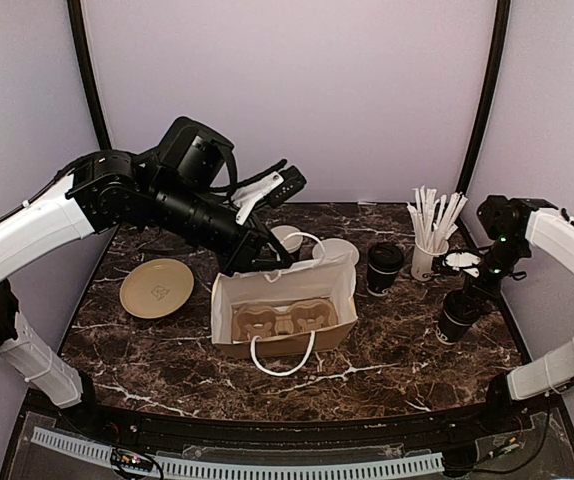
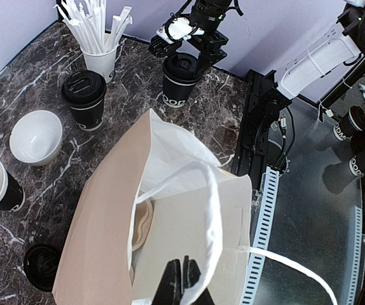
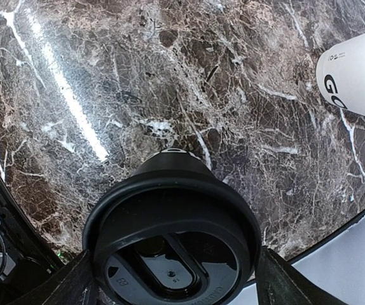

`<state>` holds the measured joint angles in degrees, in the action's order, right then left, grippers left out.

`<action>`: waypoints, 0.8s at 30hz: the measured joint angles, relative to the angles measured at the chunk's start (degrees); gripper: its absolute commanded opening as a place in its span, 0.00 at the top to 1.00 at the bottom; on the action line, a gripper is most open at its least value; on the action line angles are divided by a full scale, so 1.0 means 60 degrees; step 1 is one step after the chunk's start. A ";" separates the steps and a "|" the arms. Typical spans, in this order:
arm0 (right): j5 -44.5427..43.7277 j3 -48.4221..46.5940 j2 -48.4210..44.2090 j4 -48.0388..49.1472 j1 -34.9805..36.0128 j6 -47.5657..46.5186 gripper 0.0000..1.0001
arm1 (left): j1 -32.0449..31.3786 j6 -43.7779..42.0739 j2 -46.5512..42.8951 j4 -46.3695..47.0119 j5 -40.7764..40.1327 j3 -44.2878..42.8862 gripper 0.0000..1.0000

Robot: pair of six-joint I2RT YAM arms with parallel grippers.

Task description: Pack the takeout coffee

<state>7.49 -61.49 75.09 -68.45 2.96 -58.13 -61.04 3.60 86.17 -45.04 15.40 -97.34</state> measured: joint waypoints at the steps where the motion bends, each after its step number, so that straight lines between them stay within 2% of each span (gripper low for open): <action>1: 0.0004 0.0004 -0.0015 -0.0004 0.0000 0.0015 0.18 | 0.0000 0.0000 0.0000 0.0000 0.0000 0.0000 1.00; 8: 0.0189 -0.0288 -0.0200 -0.0415 0.0004 0.0018 0.21 | 0.0000 0.0007 0.0000 0.0004 -0.0109 0.0000 1.00; 14: 0.1013 -0.1446 -0.0882 -0.1286 0.0393 0.0076 0.21 | -0.0036 0.0149 0.0000 0.0211 -0.0393 0.0040 1.00; 19: 0.1421 -0.2167 -0.1228 -0.1606 0.0882 0.0302 0.13 | -0.0055 0.0299 0.0000 0.0499 -0.0561 0.0178 1.00; 22: 0.1005 -0.1745 -0.1435 -0.1464 0.0925 0.0423 0.05 | -0.0055 0.0382 0.0011 0.0619 -0.0692 0.0178 1.00; 24: 0.0510 -0.1206 -0.1490 -0.1275 0.0914 0.0466 0.03 | -0.0080 0.0481 0.0073 0.0809 -0.0721 0.0178 1.00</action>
<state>10.55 -68.73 66.15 -76.09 8.45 -55.33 -61.52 6.48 86.61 -40.18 11.07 -96.27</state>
